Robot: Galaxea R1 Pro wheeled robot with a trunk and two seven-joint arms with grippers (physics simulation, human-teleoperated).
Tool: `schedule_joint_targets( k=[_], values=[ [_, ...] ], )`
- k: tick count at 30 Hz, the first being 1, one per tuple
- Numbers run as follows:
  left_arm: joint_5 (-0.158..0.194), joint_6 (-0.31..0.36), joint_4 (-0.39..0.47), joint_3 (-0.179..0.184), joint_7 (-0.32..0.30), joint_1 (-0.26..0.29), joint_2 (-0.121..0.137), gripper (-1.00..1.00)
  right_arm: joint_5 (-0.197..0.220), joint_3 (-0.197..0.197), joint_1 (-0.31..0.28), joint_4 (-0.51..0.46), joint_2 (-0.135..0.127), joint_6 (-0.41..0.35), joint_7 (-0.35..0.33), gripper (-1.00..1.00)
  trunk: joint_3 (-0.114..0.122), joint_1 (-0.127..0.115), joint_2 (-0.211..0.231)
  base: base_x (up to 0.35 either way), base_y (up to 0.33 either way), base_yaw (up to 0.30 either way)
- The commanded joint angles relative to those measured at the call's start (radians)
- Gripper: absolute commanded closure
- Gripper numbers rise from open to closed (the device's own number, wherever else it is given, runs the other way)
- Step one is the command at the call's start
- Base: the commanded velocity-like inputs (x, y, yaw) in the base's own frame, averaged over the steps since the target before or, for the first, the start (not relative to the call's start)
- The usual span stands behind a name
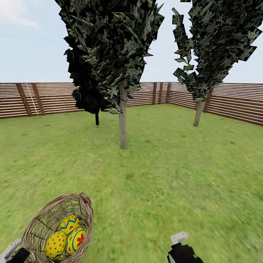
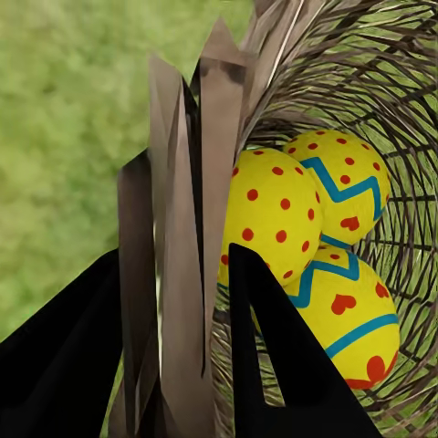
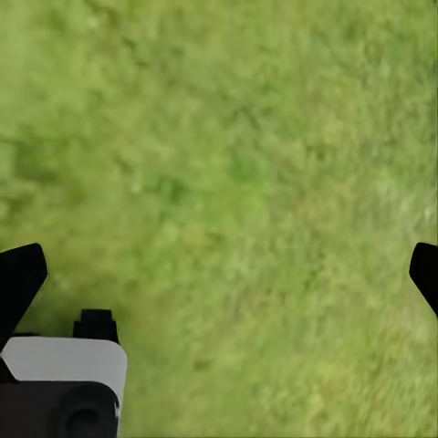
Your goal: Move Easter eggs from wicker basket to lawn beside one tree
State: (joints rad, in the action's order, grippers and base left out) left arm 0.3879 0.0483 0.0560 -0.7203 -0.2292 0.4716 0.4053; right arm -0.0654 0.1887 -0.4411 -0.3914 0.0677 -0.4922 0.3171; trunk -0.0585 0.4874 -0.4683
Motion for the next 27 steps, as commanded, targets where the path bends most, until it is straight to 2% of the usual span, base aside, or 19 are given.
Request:
schedule_joint_targets(
  k=[1, 10, 27],
  values=[
    [0.012, 0.005, 0.001, -0.010, -0.004, 0.001, 0.000, 1.00, -0.007, 0.004, -0.001, -0.001, -0.001, -0.009, 0.002, -1.00, 0.001, -0.003, 0.005, 0.308, 0.187, 0.000],
    [0.012, 0.005, 0.001, -0.010, -0.004, 0.001, -0.001, 1.00, -0.007, 0.004, -0.001, -0.001, 0.000, -0.009, 0.002, -1.00, 0.029, -0.037, 0.068, 0.316, 0.152, 0.000],
    [0.011, 0.005, 0.001, -0.010, -0.004, 0.001, -0.006, 1.00, -0.007, 0.005, -0.001, -0.001, 0.000, -0.009, 0.001, -1.00, 0.029, -0.037, 0.068, 0.317, 0.149, 0.000]
  ],
)
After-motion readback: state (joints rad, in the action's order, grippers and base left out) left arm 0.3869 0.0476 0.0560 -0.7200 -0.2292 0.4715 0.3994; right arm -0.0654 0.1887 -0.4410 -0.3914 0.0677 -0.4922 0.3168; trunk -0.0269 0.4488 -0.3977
